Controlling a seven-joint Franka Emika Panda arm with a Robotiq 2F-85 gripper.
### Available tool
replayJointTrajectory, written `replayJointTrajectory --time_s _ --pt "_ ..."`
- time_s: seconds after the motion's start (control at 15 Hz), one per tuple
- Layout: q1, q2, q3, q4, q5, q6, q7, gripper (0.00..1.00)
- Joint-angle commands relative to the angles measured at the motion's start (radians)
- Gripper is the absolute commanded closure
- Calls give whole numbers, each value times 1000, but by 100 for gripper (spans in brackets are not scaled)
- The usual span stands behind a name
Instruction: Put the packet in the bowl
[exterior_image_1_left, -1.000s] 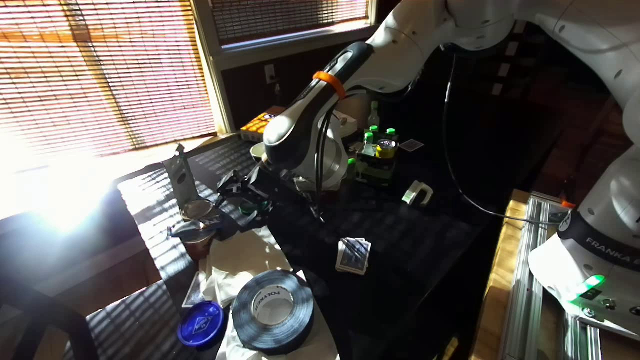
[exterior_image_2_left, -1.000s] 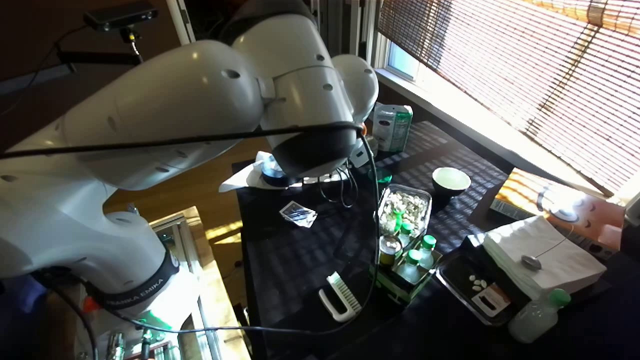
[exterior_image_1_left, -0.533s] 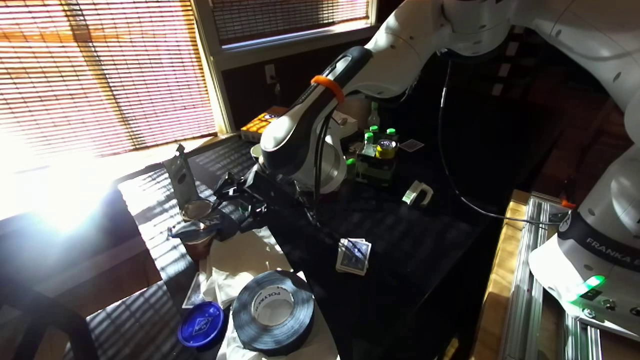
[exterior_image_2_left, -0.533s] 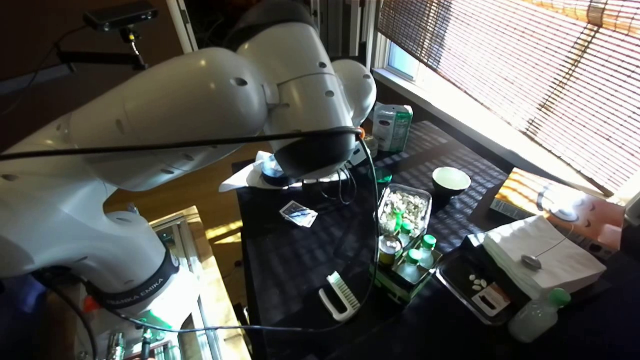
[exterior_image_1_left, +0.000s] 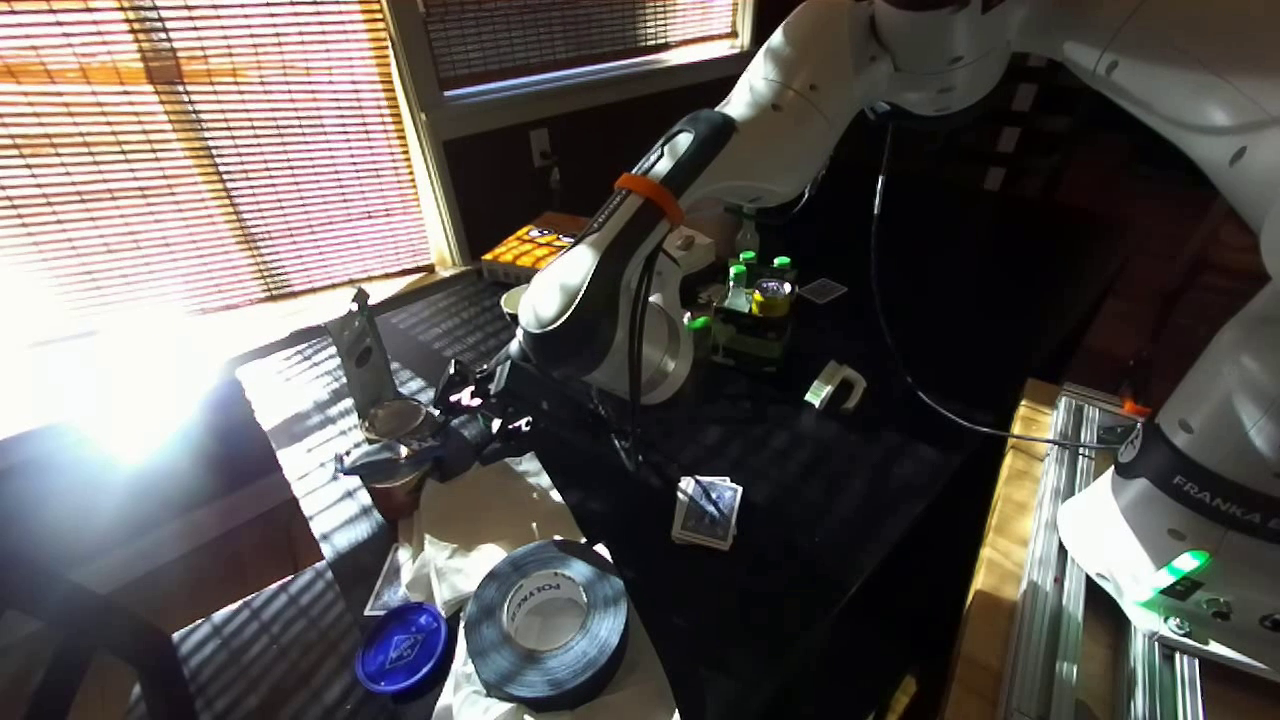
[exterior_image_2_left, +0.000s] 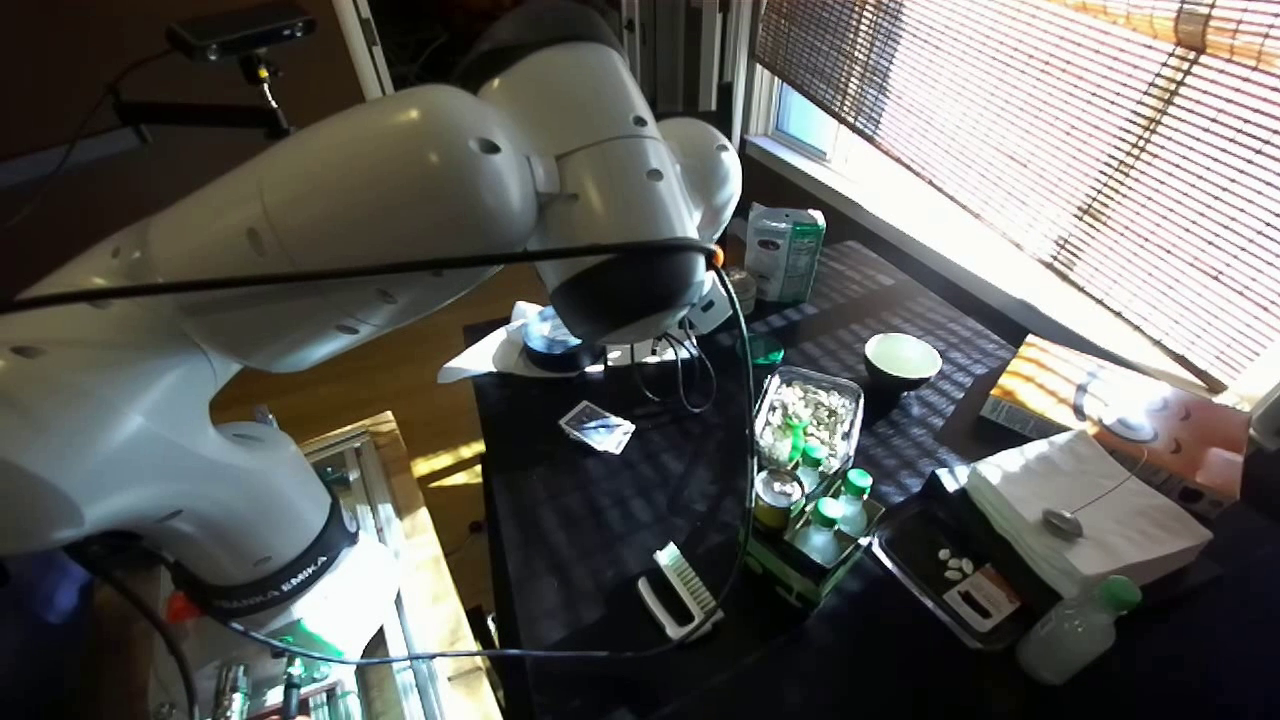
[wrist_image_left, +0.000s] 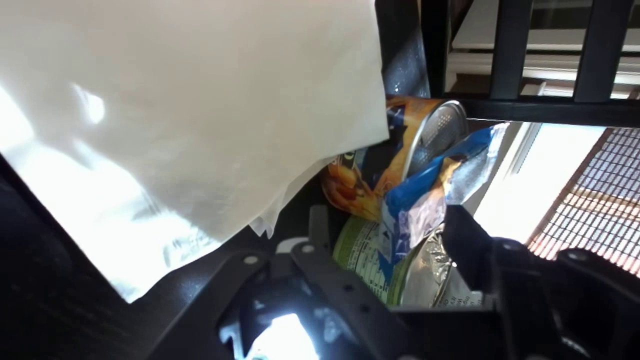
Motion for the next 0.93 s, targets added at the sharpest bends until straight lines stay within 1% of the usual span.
replayJointTrajectory --time_s 0.0,0.13,0.27,0.33,0.6,0.73,0.87 --pt "35 -9 -24 19 -36 23 47 70" --pt "41 -9 -26 22 -38 29 50 85" --pt "46 -9 -27 28 -39 32 53 98" --pt "48 -8 -28 32 -39 33 55 100" --pt "53 -9 -31 38 -42 39 61 100" --pt "35 -8 -11 30 -53 40 67 100" --pt "1 -25 18 7 -78 57 75 100"
